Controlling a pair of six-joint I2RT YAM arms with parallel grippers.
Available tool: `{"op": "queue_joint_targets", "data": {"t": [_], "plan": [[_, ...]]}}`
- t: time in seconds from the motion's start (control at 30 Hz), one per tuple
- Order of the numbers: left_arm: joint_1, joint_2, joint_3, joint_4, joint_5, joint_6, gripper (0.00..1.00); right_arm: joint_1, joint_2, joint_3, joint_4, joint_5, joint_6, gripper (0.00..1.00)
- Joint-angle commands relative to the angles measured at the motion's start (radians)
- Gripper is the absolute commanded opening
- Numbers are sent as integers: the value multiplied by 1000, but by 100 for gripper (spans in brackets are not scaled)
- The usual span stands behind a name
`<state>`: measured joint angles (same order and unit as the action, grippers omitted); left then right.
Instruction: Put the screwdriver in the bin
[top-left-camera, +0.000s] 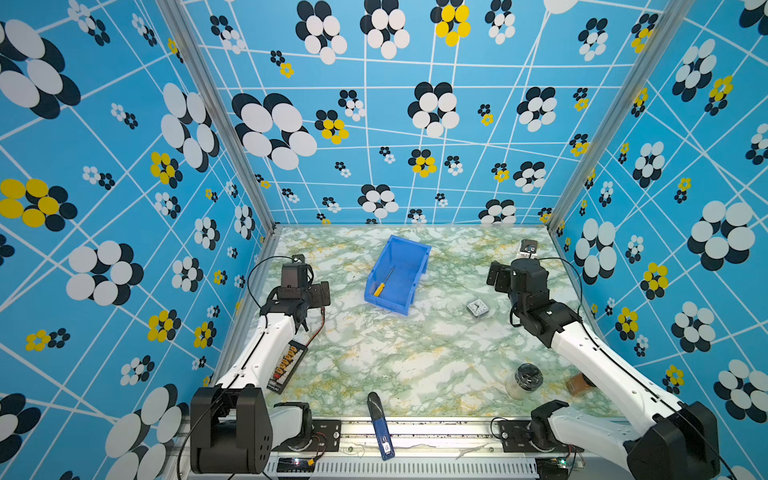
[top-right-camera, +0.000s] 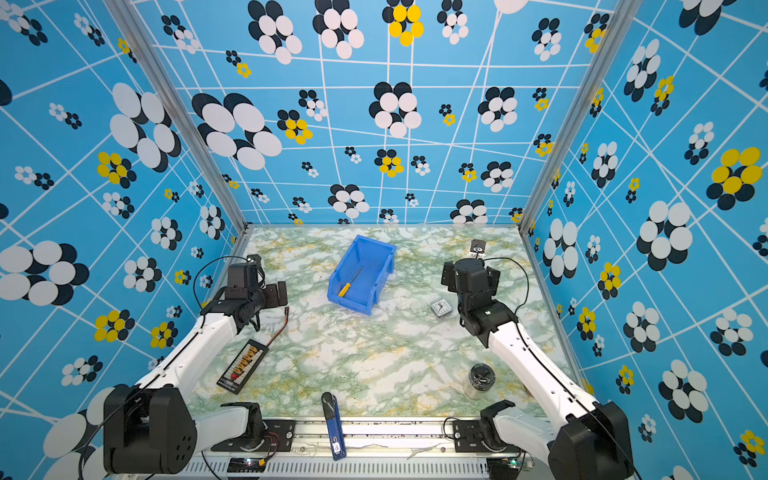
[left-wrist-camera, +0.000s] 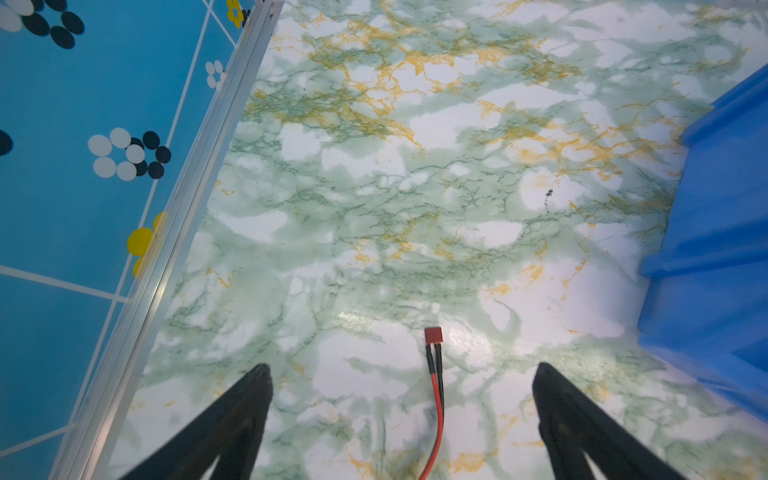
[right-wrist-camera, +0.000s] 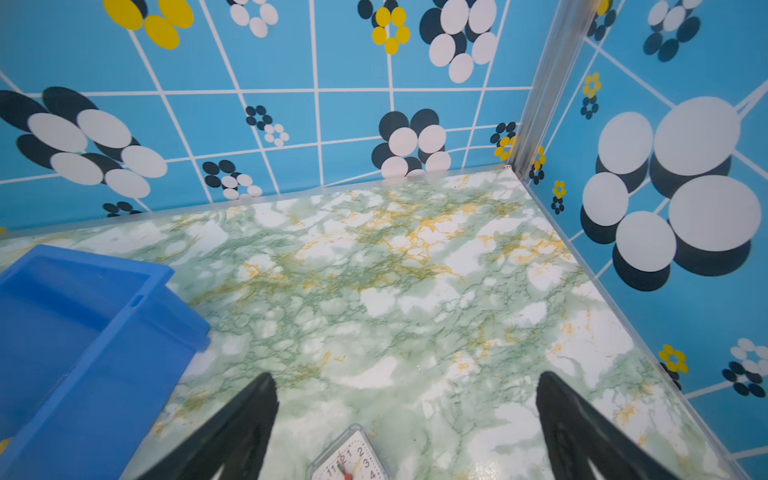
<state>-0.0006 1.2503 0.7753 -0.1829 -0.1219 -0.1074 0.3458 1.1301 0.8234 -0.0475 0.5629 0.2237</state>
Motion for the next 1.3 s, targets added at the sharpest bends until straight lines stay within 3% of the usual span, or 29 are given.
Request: {"op": "queue_joint_targets", "data": {"t": [0.0,0.4,0.57,0.83,0.97,1.07,1.27], "plan": [[25,41,-72,272,17,-21,99,-47,-3,-59,147,-16,12,99],[43,197,-231,713,20,7,99,-110,49,-112,268,-65,-28,99],[47,248,-238,770,49,-2,99,-119,65,-113,282,-96,-62,99],[39,212,-331,908,82,19,99,-128,69,-137,324,-108,-94,99],[7,220,-420,1090,43,47,99,-128,42,-163,325,-103,-125,99],[-12,310,-472,1276,-16,57,99,-134,22,-187,345,-104,-154,99],[-16,295,-474,1248,10,65,99,-159,35,-276,444,-104,-166,99]]}}
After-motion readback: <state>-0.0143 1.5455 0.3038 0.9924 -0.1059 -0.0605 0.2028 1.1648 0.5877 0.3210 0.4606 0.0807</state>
